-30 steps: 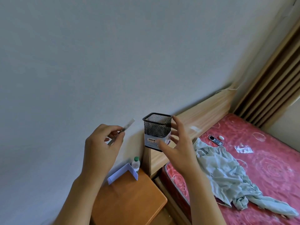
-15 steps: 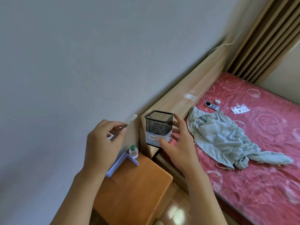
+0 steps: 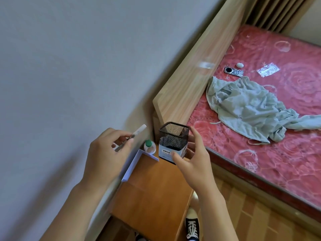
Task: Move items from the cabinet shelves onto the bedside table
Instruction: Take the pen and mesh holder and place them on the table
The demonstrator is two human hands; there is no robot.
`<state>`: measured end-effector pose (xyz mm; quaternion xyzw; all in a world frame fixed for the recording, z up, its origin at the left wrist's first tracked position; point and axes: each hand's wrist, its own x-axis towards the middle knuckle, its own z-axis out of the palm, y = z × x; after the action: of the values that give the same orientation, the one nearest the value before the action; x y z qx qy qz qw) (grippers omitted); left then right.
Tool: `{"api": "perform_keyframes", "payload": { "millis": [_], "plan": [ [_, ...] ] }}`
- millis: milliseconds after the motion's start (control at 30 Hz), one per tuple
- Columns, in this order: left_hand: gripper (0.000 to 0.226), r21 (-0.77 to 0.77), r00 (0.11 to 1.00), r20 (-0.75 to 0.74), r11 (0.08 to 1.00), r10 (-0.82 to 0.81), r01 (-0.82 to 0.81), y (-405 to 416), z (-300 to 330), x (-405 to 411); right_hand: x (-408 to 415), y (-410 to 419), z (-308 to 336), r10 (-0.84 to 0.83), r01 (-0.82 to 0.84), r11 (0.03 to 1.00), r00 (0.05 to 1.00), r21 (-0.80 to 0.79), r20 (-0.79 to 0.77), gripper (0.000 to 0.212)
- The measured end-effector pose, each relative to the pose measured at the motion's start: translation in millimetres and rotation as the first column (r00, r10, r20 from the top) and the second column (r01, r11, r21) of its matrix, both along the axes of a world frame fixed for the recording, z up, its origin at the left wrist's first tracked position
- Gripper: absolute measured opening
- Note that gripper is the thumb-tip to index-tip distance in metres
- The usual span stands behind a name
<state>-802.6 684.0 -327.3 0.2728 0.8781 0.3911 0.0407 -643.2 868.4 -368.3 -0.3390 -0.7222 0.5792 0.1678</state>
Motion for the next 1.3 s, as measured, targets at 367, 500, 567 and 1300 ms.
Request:
{"api": "perform_keyframes", "payload": {
  "millis": [367, 500, 567, 1300],
  "plan": [
    [0.015, -0.127, 0.994, 0.103, 0.991, -0.023, 0.036, -30, -116, -10, -7, -38, -128, 0.005, 0.0, 0.999, 0.996, -0.052, 0.084, 0.086],
    [0.018, -0.158, 0.99, 0.139, 0.987, -0.004, 0.027, -38, -161, -13, -12, -52, -172, 0.038, -0.033, 0.998, 0.992, -0.049, 0.118, 0.08],
    [0.017, -0.172, 0.988, 0.152, 0.985, 0.001, 0.026, -42, -180, -14, -14, -60, -191, 0.047, -0.041, 0.998, 0.991, -0.054, 0.124, 0.077],
    [0.013, -0.216, 0.998, 0.042, 0.975, -0.037, 0.045, -71, -289, 2, -25, -104, -323, 0.091, -0.09, 0.996, 0.992, -0.018, 0.085, 0.065]
  ]
}}
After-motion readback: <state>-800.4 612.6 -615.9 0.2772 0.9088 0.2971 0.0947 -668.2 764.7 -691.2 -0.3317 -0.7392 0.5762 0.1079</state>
